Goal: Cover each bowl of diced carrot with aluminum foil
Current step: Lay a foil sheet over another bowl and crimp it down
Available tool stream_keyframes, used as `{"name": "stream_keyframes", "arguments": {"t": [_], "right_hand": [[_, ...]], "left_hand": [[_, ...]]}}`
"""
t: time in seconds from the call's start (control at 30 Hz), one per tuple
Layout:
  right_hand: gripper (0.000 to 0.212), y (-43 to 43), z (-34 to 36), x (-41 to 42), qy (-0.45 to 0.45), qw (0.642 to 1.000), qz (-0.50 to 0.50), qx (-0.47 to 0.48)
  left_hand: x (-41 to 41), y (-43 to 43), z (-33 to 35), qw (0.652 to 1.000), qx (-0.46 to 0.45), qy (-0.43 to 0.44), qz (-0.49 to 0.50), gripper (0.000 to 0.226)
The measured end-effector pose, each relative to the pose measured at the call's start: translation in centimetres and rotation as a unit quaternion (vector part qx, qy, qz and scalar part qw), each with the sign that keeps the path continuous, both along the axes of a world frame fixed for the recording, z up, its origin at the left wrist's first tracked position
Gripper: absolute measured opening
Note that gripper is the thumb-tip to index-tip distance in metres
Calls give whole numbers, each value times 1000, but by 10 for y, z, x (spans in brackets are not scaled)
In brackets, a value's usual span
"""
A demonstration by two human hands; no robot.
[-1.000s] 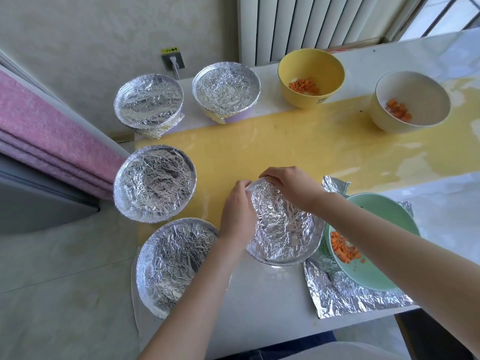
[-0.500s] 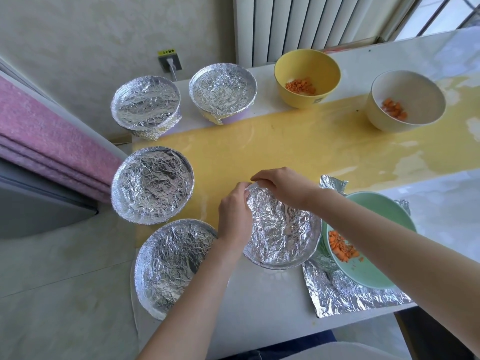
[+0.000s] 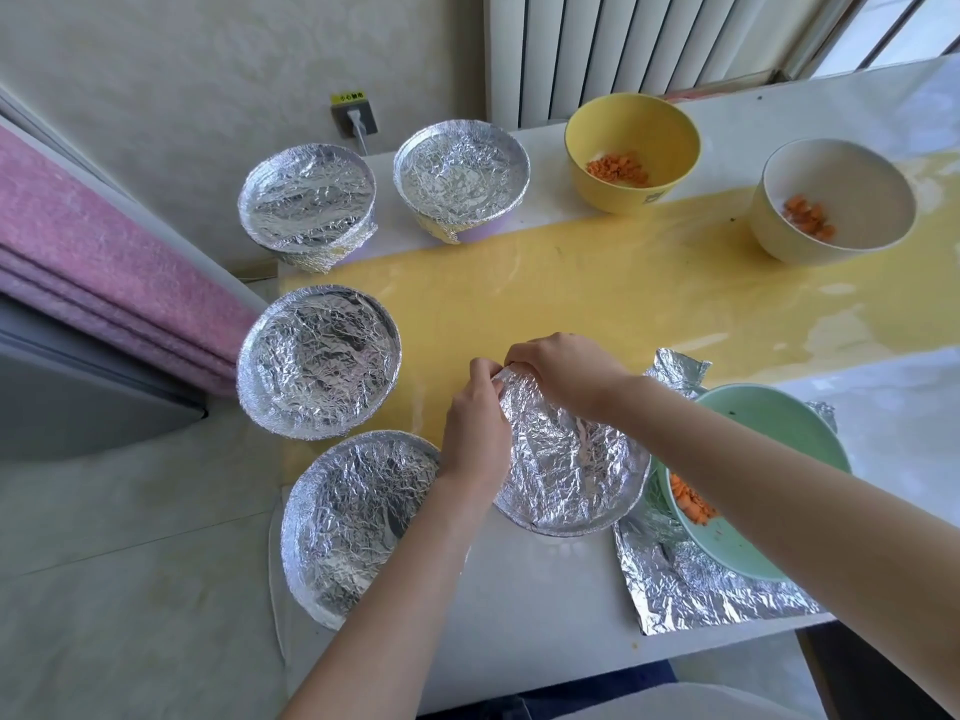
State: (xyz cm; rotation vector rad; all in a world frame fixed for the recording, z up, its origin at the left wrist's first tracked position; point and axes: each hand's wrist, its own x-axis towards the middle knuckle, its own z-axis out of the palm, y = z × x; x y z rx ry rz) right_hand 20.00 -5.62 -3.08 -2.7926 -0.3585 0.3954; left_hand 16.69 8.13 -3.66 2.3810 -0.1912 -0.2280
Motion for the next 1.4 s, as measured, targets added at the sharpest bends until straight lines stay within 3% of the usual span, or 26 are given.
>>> {"name": "stream_keyframes", "arguments": {"t": [0.13,0.3,0.47,0.7,0.9,1.03,1.27,1.4], "right_hand": [[23,-1,-2,1,-3,1000,0,-6],[28,-4,4,-3,25,995,-43,86],[28,-14,1,-7,24,992,-68,101],[20,-18,-14,-12,-28,988,-66,134],[24,-20,-7,-17,-58,980,-107,155],[26,-25,-8,-15,-50,974,-160,153],[28,-18,7,-9,-33,992,-38,120],[30,-16,7,-7,-46,992,-21,116]], "left_hand": [[0,0,-2,1000,13,5,3,17],[-3,0,-1,999,-8,23,22,18],[2,2,-5,998,-16,58,29,19],[-1,1,-7,999,14,19,22,18],[5,2,-4,995,-90,13,46,23],[4,2,0,994,-85,7,65,26],[0,-1,-2,996,-54,-61,42,23],[-2,-2,3,994,-76,-74,41,21]]}}
